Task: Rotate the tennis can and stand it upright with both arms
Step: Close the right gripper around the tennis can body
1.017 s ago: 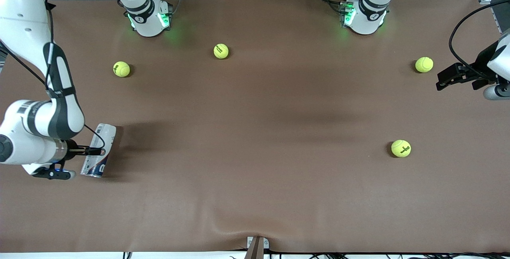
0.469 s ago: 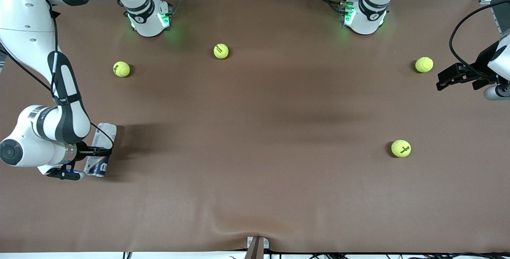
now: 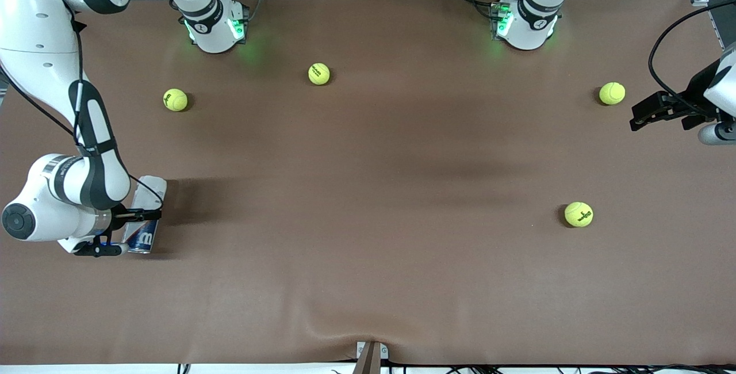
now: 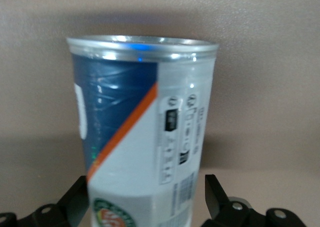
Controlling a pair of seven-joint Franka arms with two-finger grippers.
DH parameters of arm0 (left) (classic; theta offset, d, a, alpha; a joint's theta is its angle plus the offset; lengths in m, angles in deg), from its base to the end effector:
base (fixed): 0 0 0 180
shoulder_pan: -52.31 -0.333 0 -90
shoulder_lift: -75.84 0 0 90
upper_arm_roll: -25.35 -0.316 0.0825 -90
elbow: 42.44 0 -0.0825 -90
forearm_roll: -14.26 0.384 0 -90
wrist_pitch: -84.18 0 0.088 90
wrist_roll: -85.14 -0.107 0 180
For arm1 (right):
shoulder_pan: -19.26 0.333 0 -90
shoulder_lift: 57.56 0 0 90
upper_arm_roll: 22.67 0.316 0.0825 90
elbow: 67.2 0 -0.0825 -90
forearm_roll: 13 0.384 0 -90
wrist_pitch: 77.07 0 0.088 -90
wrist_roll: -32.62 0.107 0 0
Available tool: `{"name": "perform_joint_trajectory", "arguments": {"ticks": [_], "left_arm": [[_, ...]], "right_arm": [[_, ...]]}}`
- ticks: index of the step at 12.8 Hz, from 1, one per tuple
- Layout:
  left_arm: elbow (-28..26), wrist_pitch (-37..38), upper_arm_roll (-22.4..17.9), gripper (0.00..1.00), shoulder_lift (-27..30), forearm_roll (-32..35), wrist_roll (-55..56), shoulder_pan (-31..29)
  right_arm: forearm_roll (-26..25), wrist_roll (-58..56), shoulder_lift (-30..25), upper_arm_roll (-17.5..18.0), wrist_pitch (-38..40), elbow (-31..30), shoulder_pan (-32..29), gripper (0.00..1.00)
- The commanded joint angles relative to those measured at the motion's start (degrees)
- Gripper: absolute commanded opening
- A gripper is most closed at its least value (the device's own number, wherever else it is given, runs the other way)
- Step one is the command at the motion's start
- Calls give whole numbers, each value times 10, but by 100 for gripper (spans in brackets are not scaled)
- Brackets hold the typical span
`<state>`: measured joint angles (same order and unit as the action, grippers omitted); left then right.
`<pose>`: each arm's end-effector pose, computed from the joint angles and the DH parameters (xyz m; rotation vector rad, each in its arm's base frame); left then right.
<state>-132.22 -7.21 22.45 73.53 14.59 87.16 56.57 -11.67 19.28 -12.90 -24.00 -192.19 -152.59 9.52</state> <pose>0.5684 -0.0135 0.6058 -3.1333 -0.0177 0.0187 0.6733 -0.1280 0.1899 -3.0590 -0.0483 0.3906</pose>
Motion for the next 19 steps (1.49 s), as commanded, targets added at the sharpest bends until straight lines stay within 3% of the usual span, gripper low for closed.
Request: {"name": "perform_joint_trajectory", "arguments": {"ticks": [1, 9, 15, 19], "left_arm": [[6, 8, 0, 100, -2, -9, -11, -3], [6, 8, 1, 100, -1, -9, -11, -2], [6, 9, 1, 100, -1, -9, -11, -2], [6, 9, 1, 100, -1, -9, -12, -3]], "right_arm": [[-7, -29, 3, 7, 3, 1, -9, 100], [-8, -20, 3, 7, 2, -1, -6, 100], [-8, -20, 3, 7, 3, 0, -4, 79], [-8, -23, 3, 7, 3, 0, -5, 77]]}}
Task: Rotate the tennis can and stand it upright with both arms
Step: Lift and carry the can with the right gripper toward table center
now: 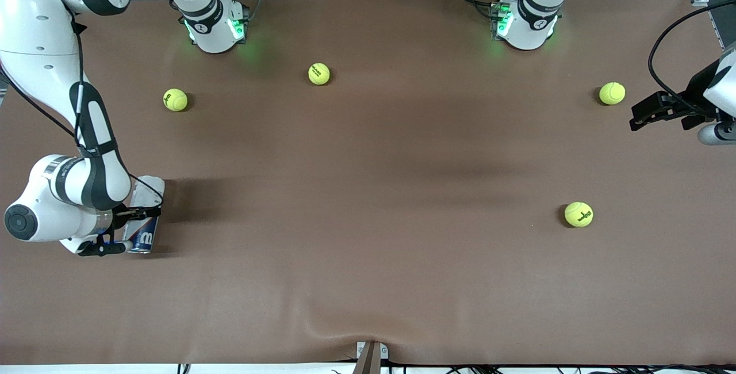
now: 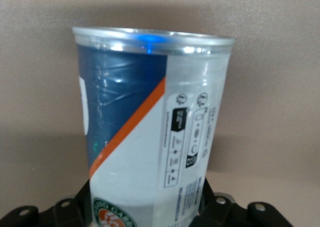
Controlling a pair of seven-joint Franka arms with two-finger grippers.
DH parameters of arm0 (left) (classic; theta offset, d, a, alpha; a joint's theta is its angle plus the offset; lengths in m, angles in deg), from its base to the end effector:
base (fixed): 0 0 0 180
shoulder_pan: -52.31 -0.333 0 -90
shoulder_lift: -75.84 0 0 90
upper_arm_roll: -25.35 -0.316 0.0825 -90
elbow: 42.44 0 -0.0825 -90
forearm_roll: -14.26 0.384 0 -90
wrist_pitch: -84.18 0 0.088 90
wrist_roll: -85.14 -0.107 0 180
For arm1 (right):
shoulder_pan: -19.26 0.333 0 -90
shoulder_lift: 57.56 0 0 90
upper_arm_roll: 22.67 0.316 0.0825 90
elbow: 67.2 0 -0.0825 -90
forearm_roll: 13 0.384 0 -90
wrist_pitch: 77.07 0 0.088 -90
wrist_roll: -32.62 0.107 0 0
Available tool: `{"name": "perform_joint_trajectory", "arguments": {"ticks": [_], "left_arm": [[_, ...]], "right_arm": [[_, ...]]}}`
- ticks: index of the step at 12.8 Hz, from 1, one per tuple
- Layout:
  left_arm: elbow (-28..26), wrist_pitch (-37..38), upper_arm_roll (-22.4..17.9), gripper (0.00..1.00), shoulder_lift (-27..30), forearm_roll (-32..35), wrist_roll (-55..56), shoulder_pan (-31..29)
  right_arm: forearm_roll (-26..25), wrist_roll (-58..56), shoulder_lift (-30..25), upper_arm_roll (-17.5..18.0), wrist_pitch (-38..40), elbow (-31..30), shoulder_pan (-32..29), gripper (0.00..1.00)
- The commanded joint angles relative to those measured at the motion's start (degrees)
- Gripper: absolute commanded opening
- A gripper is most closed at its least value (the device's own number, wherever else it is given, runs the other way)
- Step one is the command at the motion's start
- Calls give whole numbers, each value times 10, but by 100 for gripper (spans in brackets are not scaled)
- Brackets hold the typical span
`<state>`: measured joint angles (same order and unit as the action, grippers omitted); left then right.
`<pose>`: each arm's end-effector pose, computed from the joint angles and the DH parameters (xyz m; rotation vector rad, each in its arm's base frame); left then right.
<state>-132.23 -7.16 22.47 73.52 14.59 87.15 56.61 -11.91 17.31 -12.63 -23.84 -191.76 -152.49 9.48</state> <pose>0.5684 -0.0141 0.6056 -3.1333 -0.0158 0.0206 0.6724 -0.1269 0.1869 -3.0507 -0.1065 0.4047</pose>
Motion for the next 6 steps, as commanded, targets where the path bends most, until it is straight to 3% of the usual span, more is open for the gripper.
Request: {"name": "perform_joint_trajectory", "arguments": {"ticks": [1, 6], "left_arm": [[6, 8, 1, 100, -1, -9, -13, -3], [6, 8, 1, 100, -1, -9, -13, -3]], "right_arm": [[-6, -4, -1, 6, 1, -1, -4, 72], [-7, -9, -5, 6, 5, 5, -1, 72]]}}
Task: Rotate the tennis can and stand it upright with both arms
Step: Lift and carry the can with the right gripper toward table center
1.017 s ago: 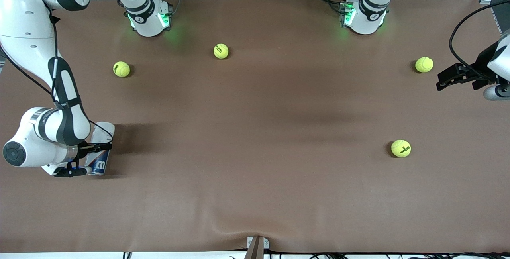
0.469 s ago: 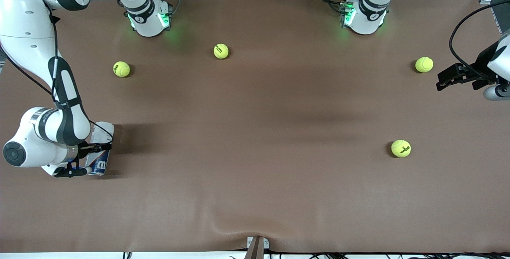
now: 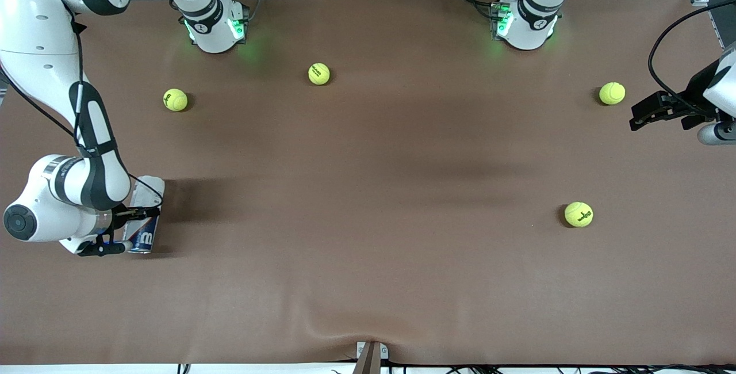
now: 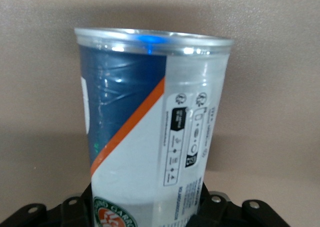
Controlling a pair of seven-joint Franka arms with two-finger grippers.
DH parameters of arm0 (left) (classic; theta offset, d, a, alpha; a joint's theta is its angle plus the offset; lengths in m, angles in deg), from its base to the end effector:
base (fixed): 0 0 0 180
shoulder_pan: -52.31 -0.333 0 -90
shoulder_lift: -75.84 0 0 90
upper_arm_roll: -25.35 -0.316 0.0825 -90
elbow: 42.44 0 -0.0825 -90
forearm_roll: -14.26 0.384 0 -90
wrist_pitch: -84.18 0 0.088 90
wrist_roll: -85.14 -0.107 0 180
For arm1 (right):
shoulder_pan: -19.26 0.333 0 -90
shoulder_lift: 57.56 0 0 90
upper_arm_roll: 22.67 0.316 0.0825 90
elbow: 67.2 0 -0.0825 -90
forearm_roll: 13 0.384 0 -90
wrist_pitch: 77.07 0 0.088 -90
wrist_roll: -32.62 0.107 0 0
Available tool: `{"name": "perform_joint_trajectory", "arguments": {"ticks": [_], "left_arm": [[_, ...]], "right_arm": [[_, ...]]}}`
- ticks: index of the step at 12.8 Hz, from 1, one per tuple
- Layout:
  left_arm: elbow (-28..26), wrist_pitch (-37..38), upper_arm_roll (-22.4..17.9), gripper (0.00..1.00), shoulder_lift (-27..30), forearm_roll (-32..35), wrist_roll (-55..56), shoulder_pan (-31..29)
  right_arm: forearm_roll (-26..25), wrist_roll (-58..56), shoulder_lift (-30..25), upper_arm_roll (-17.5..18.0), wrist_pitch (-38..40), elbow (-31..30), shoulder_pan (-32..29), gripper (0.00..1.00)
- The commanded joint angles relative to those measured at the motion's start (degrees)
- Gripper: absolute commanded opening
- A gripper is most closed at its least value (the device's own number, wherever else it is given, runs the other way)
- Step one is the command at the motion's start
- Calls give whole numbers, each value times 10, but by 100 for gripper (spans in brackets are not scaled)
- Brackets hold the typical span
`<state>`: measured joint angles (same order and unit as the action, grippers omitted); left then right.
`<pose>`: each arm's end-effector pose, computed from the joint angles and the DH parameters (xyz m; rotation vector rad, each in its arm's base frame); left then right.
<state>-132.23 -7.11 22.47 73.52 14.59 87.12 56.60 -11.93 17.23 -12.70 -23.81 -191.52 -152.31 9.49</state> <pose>0.5683 -0.0140 0.6055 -3.1333 -0.0153 0.0220 0.6730 -0.1266 0.1888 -3.0505 -0.1099 0.4044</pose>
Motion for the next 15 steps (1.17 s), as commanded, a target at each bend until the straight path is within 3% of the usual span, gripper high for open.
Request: {"name": "perform_joint_trajectory", "arguments": {"ticks": [1, 12, 15], "left_arm": [[6, 8, 1, 100, -1, -9, -13, -3], [5, 8, 1, 100, -1, -9, -13, -3], [5, 8, 1, 100, -1, -9, -13, -3]], "right_arm": [[-6, -5, -7, 6, 2, 5, 3, 72], [-27, -59, -54, 11, 52, 43, 52, 73], [-28, -95, -51, 11, 47, 46, 108, 73]]}}
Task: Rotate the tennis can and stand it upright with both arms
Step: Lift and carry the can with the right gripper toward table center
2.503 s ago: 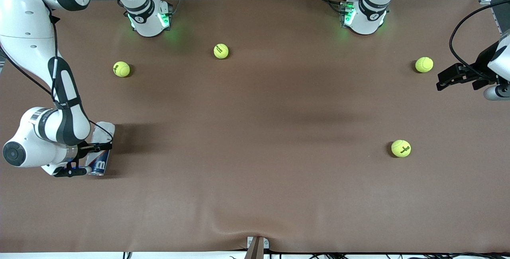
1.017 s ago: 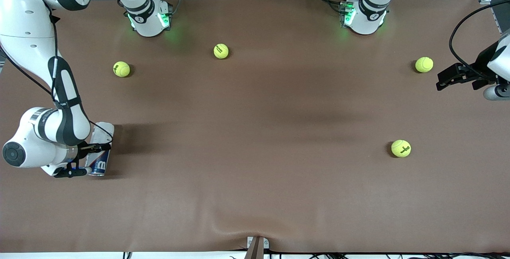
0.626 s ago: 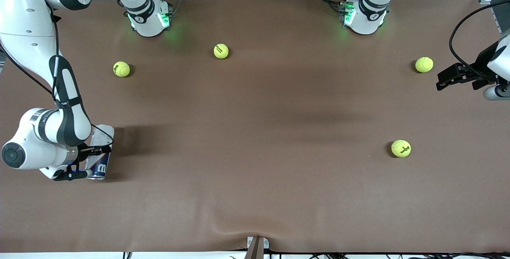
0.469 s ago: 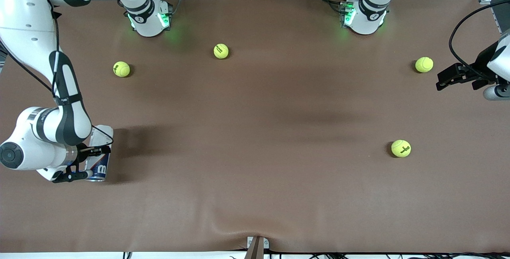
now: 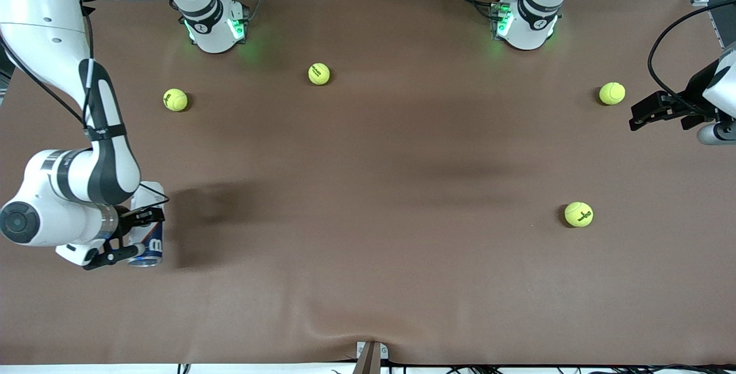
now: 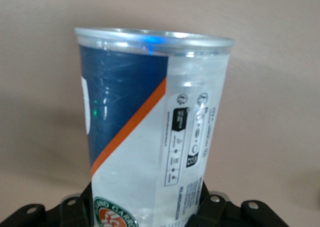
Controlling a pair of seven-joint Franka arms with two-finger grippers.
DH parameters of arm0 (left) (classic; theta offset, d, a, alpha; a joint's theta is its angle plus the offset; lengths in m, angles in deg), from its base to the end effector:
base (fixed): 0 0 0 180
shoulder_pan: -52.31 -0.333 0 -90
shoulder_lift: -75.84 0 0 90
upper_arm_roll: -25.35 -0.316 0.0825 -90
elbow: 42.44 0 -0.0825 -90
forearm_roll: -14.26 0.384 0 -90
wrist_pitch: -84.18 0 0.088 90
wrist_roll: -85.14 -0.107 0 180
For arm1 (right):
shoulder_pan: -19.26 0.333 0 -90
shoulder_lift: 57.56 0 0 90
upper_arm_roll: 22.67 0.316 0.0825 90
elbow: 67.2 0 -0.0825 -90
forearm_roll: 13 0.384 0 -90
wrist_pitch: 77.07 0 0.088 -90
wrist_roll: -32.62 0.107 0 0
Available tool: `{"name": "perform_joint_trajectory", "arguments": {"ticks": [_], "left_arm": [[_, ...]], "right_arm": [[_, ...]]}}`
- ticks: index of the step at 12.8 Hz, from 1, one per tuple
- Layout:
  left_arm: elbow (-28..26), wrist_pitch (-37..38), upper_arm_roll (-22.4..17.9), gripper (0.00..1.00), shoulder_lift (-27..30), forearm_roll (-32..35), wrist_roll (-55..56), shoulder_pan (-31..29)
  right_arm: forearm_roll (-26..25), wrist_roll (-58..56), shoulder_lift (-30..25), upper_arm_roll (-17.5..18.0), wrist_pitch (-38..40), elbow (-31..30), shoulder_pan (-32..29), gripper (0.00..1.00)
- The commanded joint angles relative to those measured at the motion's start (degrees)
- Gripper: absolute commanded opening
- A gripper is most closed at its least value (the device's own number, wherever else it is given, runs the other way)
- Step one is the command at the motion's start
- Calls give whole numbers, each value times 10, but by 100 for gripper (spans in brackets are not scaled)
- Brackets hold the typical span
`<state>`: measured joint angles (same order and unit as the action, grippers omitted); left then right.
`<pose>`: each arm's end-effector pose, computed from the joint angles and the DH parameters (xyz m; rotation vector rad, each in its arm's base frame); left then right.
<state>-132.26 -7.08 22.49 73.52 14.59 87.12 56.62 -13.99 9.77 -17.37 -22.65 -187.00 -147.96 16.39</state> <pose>0.5682 -0.0144 0.6052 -3.1332 -0.0142 0.0236 0.7037 -0.0363 0.2726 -3.0506 -0.5495 0.2968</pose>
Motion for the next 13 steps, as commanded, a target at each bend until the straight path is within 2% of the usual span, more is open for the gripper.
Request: {"name": "perform_joint_trajectory", "arguments": {"ticks": [1, 3, 8, 13], "left_arm": [[5, 7, 1, 100, -1, -9, -13, -3], [5, 7, 1, 100, -1, -9, -13, -3], [4, 16, 1, 100, -1, -9, -14, -2], [3, 21, 3, 100, -1, -9, -15, 0]], "right_arm": [[-8, -35, -6, -2, 2, 16, 70, 73], [-13, -72, -6, -5, 3, 38, 157, 73], [-59, -73, -2, -8, -12, 75, 349, 73], [-175, -84, 11, -5, -73, 69, 423, 73]]}}
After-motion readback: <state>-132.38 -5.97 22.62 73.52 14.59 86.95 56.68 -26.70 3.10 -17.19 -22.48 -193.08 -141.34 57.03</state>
